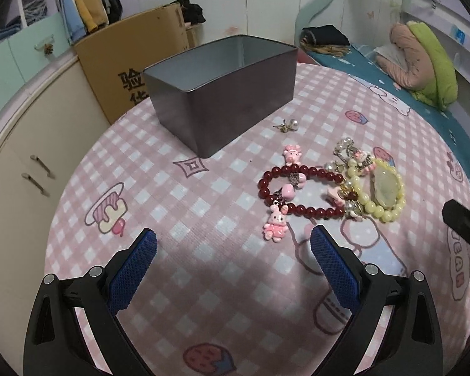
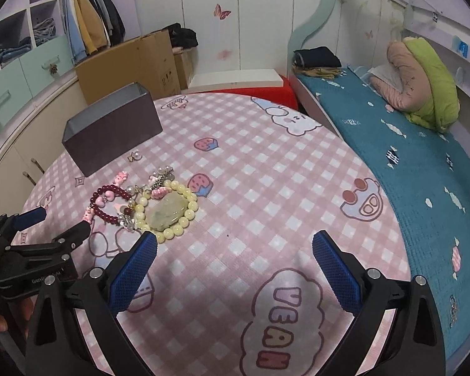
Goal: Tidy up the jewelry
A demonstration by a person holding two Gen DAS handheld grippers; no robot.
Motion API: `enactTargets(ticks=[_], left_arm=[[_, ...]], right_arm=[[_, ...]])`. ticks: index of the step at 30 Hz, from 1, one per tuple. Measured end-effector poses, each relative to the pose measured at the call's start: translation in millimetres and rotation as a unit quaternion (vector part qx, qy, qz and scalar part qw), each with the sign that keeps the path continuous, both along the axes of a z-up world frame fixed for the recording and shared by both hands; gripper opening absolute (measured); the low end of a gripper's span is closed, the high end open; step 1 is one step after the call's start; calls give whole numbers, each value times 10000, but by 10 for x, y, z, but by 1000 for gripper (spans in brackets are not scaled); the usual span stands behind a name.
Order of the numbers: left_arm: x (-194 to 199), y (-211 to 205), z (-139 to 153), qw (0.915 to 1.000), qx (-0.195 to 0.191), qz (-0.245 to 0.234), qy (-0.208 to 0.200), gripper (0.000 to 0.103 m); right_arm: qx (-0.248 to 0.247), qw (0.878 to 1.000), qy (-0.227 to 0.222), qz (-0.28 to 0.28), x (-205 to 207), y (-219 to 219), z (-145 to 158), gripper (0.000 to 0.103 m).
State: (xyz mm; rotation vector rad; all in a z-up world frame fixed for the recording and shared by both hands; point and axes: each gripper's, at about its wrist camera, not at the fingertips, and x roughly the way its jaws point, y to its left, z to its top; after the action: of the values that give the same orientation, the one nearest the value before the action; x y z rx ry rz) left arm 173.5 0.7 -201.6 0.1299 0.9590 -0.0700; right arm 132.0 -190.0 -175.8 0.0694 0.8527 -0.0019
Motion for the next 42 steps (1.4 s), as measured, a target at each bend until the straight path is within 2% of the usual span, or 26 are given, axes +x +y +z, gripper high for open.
enactTargets(ticks=[1,2,3,4,13,14,15,19,22,28,33,41,42], left_arm=[[14,17,-2,10000,-32,1,17,95],[33,15,-13,10000,-41,-9,25,89],[47,11,-24,10000,-28,-33,56,71],[72,0,-58,9998,-38,-131,162,65],[114,-58,-40,9986,-158,-508,-20,41],[132,-71,-42,9984,-142,-540,-38,31],[140,-77,-40,9983,-141,-563,-43,26],[128,-75,-34,9977,-190,-640,-78,26],[55,-1,36,9959,-556,-705,-127,26],[-143,186,418,9879,-1156,-849,-583,26],[-190,259,506,9885,-1113,-761,-688,26],[-236,344,394,9899,-1127,-669,-534,26],[-238,352,390,9899,-1130,-667,-534,26]], right_arm=[[5,10000,20,5,17,2,-11,97],[11,10000,30,9,30,0,-20,97],[7,10000,46,13,48,3,-33,97],[0,10000,62,17,66,4,-41,97],[-77,9997,229,89,196,44,-131,97],[-97,9996,249,96,210,49,-141,97],[-102,9996,264,96,215,51,-150,97],[-93,9993,349,102,247,52,-190,97],[-78,9991,402,129,265,52,-207,97],[-55,9993,331,186,282,60,-184,97],[-145,9997,201,33,386,8,-118,97],[-543,9973,490,-59,546,68,-230,97],[-478,9976,493,-75,550,56,-235,97]])
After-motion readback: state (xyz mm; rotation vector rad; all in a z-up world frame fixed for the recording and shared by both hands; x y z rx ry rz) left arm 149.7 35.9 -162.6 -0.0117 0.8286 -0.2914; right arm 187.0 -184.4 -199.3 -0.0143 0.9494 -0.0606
